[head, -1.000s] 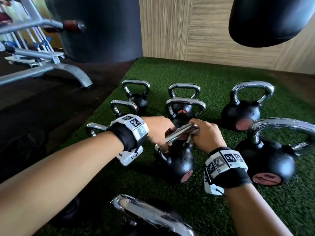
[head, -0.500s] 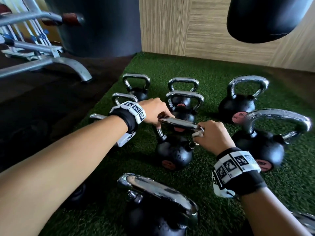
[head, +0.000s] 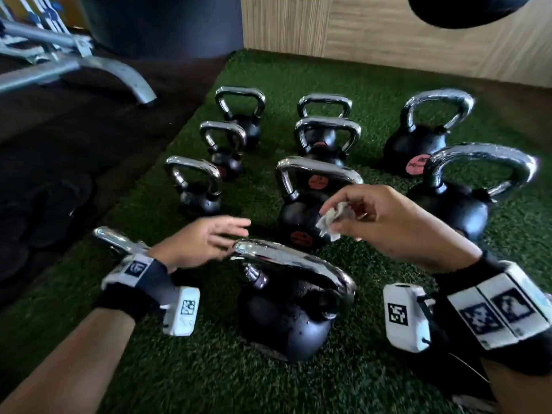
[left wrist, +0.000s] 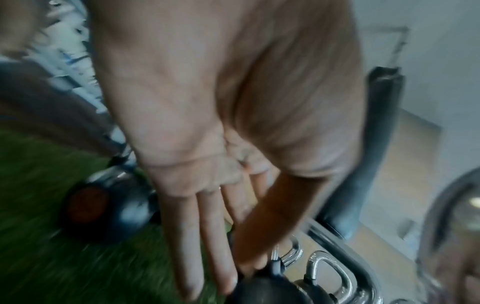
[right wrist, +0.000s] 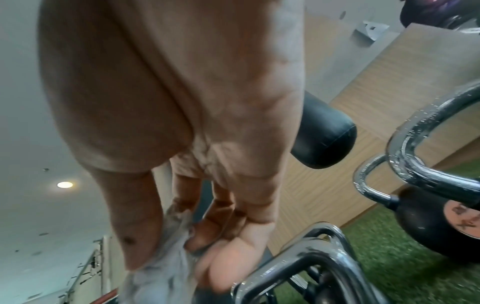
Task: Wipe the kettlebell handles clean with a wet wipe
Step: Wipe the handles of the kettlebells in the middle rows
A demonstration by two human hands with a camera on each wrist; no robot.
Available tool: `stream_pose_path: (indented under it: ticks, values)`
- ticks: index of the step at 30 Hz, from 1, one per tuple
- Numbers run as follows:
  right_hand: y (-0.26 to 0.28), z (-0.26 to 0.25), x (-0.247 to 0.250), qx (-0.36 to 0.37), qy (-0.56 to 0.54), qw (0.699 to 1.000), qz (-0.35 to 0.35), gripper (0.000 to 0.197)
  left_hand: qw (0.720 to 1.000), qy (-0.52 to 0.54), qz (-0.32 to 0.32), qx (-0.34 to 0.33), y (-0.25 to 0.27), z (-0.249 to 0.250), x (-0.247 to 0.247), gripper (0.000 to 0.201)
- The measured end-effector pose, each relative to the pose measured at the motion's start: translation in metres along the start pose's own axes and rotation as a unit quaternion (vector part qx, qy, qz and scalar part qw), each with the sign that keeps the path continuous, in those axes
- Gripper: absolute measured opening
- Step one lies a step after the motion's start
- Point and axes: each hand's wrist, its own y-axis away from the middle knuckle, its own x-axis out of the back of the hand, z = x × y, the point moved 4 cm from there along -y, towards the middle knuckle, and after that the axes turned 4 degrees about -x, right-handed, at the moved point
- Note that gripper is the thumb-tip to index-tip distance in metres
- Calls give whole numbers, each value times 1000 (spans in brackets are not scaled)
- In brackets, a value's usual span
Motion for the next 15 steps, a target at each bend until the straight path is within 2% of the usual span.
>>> stream_pose_path:
  ticks: [2,4,5,7,10,13,15]
  values:
    - [14,-15,-8,13,31,999,-21,12,996,9,-87,-4,13,-10,-29,84]
    - [27,-29,-14,26,59,998,-19,10,995,-17,-101,-16,15,-19,-53,75]
    - [32,-36,-16,30,68,997,-13,10,996,-13,-92,-17,15,-21,-64,68]
    - [39,-47,-19,34,64,997,-4,16,995,61,-78,-31,14,-21,-84,53]
    - [45,-55,-27,24,44,999,-6,32,988,143,-17,-51,12,-26,-102,50]
    - [47,-57,-35,33,107,991,69,19,981,174,61,-62,8,-34,-107,61]
    - [49,-59,-44,40,152,982,104,11,978,184,75,-68,5,-36,-110,62]
